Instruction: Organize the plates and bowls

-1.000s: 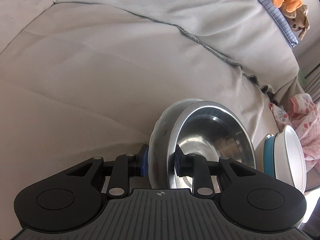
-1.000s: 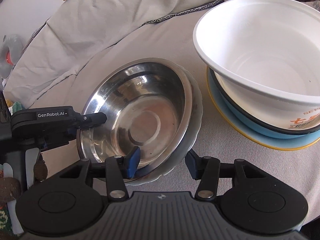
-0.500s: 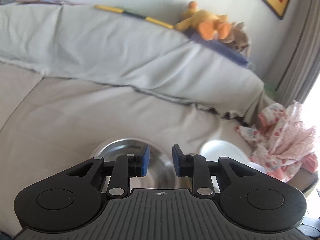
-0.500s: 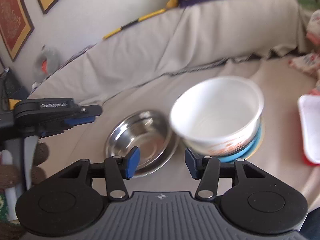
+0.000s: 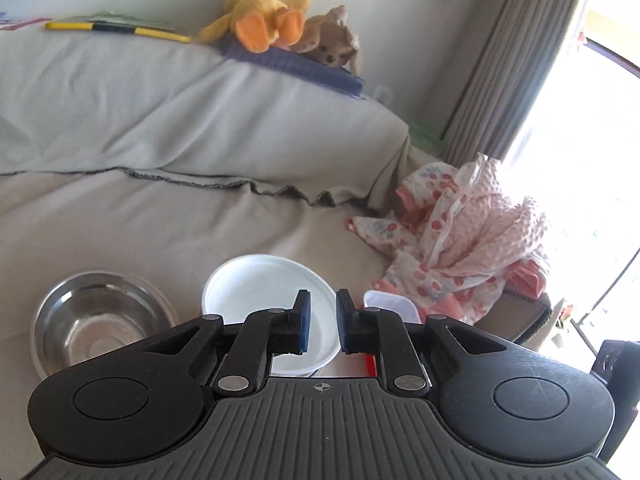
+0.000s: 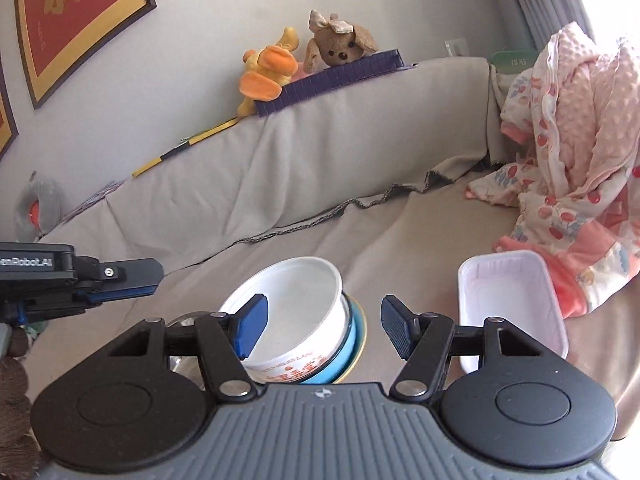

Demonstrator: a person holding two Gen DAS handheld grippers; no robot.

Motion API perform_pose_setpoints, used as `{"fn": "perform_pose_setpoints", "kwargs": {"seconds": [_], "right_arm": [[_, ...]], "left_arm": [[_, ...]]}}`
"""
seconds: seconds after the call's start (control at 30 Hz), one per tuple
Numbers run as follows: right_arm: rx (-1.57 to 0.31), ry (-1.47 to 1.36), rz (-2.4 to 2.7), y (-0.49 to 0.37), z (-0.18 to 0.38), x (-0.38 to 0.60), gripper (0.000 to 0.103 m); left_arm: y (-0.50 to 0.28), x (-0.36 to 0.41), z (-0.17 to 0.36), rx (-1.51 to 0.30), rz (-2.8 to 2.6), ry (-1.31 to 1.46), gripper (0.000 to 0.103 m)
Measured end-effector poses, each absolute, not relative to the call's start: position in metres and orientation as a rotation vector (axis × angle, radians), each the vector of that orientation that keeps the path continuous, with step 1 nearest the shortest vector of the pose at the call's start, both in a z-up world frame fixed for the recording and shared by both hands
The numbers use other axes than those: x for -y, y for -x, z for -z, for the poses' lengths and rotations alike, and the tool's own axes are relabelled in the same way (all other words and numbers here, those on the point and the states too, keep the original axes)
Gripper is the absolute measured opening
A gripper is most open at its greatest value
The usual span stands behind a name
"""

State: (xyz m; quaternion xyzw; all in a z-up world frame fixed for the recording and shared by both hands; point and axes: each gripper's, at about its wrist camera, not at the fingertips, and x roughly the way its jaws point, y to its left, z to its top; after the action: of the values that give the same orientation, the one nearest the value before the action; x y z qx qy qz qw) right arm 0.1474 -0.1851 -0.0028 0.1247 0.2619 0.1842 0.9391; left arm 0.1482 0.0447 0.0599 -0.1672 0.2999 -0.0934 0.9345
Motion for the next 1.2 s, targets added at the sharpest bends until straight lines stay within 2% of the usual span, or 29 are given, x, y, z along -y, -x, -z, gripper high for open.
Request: {"fn": "perform_pose_setpoints", "kwargs": {"seconds": [0.13, 0.27, 0.53, 0.93, 0.97, 1.03, 1.1, 1.2], "right_arm": [[-0.503, -0.193, -0.349, -0.158, -0.006, 0.179, 0.064], [-0.577, -0.158, -0.364, -0.188, -0.001, 0.169, 0.064], [-0.697, -0.121, -0.355, -0.235, 0.036, 0.156, 0.064], [-0.788, -0.074, -0.404, -0.269, 0.066, 0.146, 0.064], [-0.796, -0.075, -0.394, -0.272, 0.069, 0.147, 0.064], [-0.808, -0.082, -0.388, -0.276, 0.074, 0.151, 0.064], [-0.817, -0.096, -0.384, -0.278, 0.077, 0.155, 0.064], [-0.822, -0.107, -0.382, -0.280, 0.080, 0.158, 0.064]], "left_arm": [[-0.154, -0.058, -0.057, -0.638, 0.179, 0.305, 0.017], [-0.175, -0.082, -0.044, -0.714, 0.142, 0.375, 0.018], [-0.226, -0.084, -0.005, -0.849, 0.116, 0.294, 0.018], [-0.260, -0.096, 0.025, -0.924, 0.113, 0.269, 0.019], [-0.261, -0.097, 0.027, -0.927, 0.112, 0.272, 0.022], [-0.265, -0.098, 0.032, -0.941, 0.108, 0.279, 0.036], [-0.271, -0.097, 0.037, -0.961, 0.098, 0.269, 0.045], [-0.277, -0.096, 0.041, -0.988, 0.118, 0.267, 0.048]]}}
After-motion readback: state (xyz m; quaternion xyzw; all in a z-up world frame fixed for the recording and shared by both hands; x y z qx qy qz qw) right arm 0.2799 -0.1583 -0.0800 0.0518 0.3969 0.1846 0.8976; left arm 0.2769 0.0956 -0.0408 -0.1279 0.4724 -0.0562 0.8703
